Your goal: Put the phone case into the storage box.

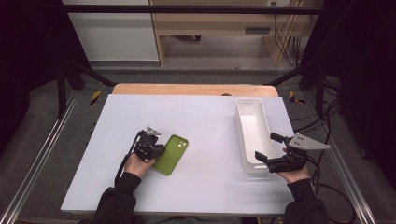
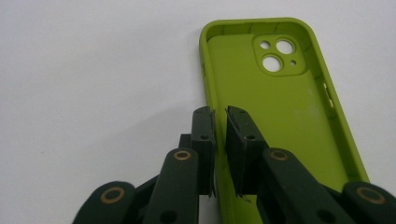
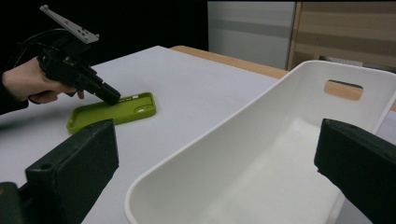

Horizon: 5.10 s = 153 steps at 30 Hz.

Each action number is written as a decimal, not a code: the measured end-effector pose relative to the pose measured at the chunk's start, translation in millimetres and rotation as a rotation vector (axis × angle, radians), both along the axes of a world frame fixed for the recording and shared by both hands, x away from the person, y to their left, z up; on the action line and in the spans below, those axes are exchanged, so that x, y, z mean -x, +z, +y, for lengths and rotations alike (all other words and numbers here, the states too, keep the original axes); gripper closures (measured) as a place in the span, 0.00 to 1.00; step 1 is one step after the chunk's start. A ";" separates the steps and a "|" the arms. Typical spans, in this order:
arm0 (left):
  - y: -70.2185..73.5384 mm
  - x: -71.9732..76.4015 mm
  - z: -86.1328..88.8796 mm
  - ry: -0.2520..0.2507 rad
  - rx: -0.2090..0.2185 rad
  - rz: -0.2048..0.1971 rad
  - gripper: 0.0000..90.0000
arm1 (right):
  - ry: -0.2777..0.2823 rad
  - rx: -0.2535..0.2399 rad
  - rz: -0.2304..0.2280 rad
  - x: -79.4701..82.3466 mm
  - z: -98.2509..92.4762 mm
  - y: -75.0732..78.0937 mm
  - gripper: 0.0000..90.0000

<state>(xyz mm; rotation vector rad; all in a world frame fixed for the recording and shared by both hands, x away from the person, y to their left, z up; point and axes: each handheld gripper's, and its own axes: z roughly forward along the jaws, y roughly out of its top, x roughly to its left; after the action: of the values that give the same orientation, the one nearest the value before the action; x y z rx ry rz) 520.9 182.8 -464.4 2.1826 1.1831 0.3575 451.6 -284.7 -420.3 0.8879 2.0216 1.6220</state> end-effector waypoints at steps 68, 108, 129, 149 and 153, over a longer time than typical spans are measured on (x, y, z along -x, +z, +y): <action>44.1 26.2 5.9 -0.065 0.034 -0.185 0.97 | 0.016 0.037 0.005 2.7 15.3 10.1 0.00; 64.8 54.7 -27.4 -0.215 -0.017 -0.268 0.97 | 0.083 0.120 0.026 11.2 64.1 24.5 0.00; 73.3 71.0 -45.3 -0.278 -0.047 -0.318 0.97 | 0.126 0.104 0.089 10.6 83.9 23.8 0.02; 73.6 82.5 -61.2 -0.338 -0.079 -0.334 0.97 | 0.174 0.138 0.138 6.5 99.9 20.0 0.03; 73.3 84.0 -63.2 -0.340 -0.094 -0.340 0.97 | 0.175 0.140 0.138 6.4 102.5 20.4 0.03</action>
<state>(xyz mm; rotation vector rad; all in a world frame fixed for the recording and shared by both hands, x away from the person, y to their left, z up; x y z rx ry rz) 436.9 119.5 -391.1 2.2391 0.6095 0.6160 445.2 -182.2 -400.0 0.8119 2.3347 1.5205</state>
